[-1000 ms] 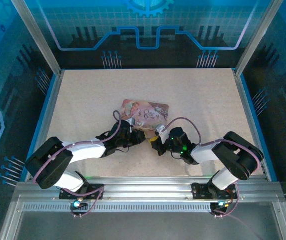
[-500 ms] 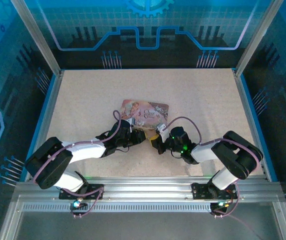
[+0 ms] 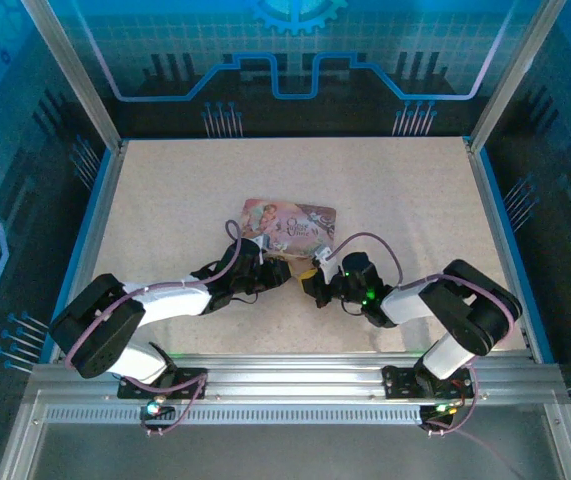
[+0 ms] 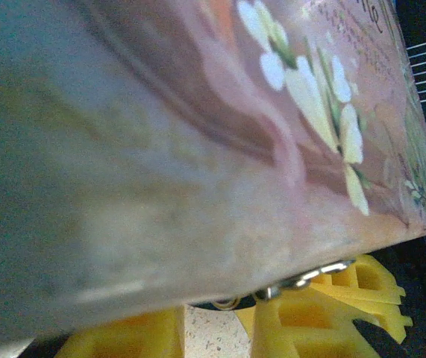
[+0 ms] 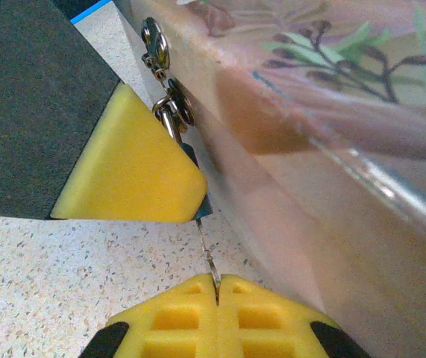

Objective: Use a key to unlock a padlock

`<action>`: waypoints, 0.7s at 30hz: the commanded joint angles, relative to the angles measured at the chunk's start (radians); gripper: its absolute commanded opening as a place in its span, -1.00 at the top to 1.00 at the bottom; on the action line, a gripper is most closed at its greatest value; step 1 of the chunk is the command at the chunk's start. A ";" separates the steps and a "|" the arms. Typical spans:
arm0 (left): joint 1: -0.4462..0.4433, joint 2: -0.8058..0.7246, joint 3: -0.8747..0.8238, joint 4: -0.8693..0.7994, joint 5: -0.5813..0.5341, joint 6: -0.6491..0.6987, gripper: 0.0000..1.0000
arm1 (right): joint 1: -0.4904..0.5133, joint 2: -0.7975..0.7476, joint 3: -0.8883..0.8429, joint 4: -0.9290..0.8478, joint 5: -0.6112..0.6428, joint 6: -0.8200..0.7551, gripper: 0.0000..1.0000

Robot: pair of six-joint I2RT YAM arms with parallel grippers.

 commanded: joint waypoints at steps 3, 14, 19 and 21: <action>-0.004 -0.012 0.049 0.042 0.087 -0.033 0.65 | 0.005 0.029 0.045 0.099 -0.028 -0.007 0.94; -0.003 -0.025 0.052 0.029 0.111 -0.034 0.64 | -0.006 0.071 0.104 0.145 -0.122 -0.003 0.95; -0.003 -0.031 0.055 0.034 0.127 -0.037 0.64 | -0.018 0.085 0.114 0.155 -0.164 0.000 0.94; -0.004 -0.032 0.057 0.032 0.133 -0.037 0.64 | -0.020 0.082 0.119 0.153 -0.169 -0.001 0.94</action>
